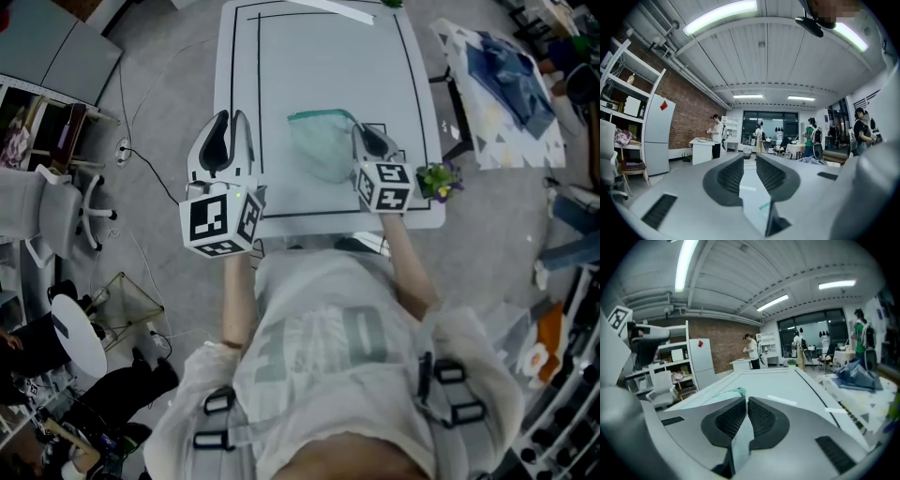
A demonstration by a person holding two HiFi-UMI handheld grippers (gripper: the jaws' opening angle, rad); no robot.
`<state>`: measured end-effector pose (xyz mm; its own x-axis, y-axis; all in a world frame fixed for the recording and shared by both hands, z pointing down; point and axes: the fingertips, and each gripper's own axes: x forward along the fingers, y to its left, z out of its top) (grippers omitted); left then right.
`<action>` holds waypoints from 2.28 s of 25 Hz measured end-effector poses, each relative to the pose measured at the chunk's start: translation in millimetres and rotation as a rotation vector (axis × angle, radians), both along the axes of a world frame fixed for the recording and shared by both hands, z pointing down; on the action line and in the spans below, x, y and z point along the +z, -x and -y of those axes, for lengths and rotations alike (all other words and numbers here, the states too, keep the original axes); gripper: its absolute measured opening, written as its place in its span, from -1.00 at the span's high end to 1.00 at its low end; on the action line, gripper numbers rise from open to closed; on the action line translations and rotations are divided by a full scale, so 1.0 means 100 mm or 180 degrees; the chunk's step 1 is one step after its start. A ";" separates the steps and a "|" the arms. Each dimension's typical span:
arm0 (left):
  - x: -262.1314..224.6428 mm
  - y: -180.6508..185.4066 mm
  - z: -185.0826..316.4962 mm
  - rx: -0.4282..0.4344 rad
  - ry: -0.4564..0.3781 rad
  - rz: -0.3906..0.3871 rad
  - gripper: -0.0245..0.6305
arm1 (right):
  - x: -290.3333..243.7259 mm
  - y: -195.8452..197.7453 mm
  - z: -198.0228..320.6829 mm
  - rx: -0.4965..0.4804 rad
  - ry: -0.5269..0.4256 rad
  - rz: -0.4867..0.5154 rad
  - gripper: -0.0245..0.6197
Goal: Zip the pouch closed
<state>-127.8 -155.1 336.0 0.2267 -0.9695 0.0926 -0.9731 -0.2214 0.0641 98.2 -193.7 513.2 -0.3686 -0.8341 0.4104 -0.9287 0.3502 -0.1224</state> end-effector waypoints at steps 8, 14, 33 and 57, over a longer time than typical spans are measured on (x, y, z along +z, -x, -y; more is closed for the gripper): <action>-0.14 -0.12 -0.01 0.0057 -0.0205 0.0309 0.73 | 0.64 -0.41 -0.09 0.0447 0.0684 -0.0191 0.86; -0.09 -0.19 0.00 0.0087 -0.0143 0.0320 0.73 | 0.78 -0.53 -0.26 0.0578 0.0917 -0.0184 0.76; 0.42 -0.28 0.09 0.0165 0.0604 0.0242 0.73 | -0.98 -0.50 0.09 0.0587 -0.0467 0.0050 0.52; 0.50 -0.35 0.12 0.0213 0.0682 0.0209 0.73 | -1.46 -0.13 -0.27 0.0310 -0.1018 -0.0006 0.90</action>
